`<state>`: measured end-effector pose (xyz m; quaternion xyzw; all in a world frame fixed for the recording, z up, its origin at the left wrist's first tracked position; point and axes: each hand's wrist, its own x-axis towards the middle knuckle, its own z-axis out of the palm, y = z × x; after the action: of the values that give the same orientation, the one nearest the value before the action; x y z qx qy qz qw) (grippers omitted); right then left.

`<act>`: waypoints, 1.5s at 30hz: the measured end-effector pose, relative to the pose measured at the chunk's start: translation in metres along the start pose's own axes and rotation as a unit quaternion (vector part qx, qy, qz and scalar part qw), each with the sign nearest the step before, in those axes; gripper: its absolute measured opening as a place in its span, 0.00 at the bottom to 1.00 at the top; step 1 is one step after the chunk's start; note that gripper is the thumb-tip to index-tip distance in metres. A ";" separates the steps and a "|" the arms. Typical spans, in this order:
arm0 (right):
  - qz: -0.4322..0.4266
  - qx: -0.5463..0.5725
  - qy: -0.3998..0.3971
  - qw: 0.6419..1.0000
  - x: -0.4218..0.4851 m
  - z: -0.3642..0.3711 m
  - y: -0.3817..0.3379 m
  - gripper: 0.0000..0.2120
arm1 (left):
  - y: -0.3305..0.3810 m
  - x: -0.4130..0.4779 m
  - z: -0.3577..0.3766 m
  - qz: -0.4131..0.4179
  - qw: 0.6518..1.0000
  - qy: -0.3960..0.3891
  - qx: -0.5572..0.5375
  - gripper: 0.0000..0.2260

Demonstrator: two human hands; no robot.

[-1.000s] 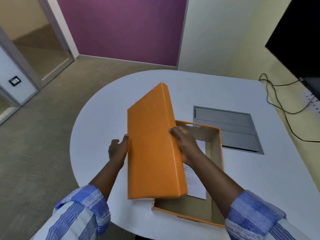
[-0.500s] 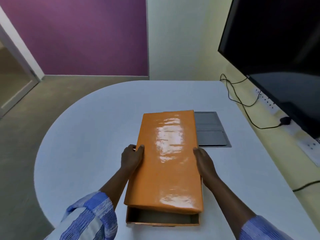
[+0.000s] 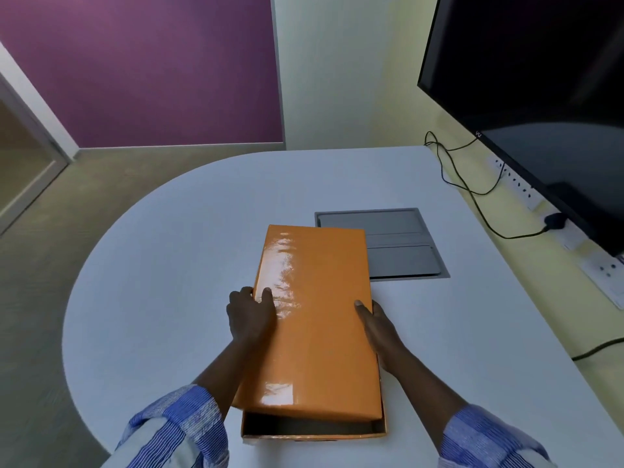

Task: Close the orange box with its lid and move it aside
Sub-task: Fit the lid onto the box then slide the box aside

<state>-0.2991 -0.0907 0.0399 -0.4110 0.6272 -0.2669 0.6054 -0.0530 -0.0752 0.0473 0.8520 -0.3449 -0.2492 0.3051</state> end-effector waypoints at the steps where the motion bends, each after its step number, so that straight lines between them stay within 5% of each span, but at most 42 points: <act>1: 0.000 -0.010 0.000 1.000 0.002 0.002 -0.002 0.30 | -0.005 0.001 -0.001 -0.005 1.000 -0.007 -0.006 0.25; 31: 0.055 -0.099 0.030 0.993 0.052 -0.008 -0.026 0.32 | -0.004 0.046 0.007 -0.062 0.987 -0.146 0.005 0.34; 45: 0.098 -0.202 -0.081 0.971 -0.028 -0.026 0.022 0.47 | -0.051 -0.038 -0.033 -0.119 0.948 -0.290 0.051 0.41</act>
<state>-0.3302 -0.0604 0.0401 -0.4812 0.6541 -0.0398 0.5822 -0.0342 -0.0065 0.0431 0.7922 -0.3269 -0.5020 0.1164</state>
